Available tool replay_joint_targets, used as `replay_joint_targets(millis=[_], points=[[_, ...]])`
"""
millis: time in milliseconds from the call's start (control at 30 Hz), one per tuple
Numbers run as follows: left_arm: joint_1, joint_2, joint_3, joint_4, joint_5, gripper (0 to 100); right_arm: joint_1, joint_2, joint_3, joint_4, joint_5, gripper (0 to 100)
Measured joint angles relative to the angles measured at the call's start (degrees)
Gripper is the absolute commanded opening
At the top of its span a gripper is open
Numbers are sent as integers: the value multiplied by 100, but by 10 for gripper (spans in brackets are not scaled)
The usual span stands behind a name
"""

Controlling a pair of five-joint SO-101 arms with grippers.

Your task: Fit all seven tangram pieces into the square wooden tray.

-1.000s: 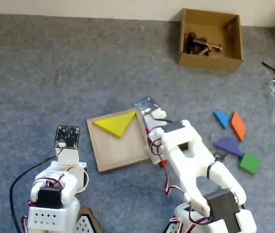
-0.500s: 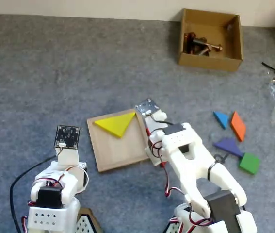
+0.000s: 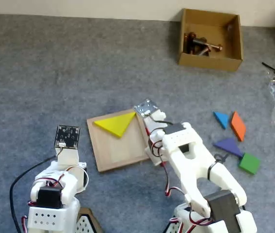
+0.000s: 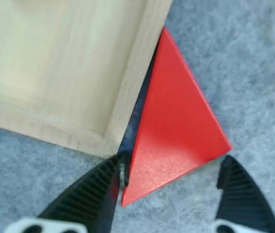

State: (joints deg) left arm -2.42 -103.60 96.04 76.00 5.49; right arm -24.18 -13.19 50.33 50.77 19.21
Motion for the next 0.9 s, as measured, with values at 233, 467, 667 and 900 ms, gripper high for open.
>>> replay_joint_targets(millis=[233, 467, 667, 900], points=[[0, 0, 0, 0, 0, 5, 484, 0, 0, -360, 0, 313], [0, 0, 0, 0, 0, 5, 492, 9, -264, -413, 123, 314], [0, 0, 0, 0, 0, 5, 492, 9, -352, -413, 536, 314], [0, 0, 0, 0, 0, 5, 255, 607, -510, -492, 571, 314]])
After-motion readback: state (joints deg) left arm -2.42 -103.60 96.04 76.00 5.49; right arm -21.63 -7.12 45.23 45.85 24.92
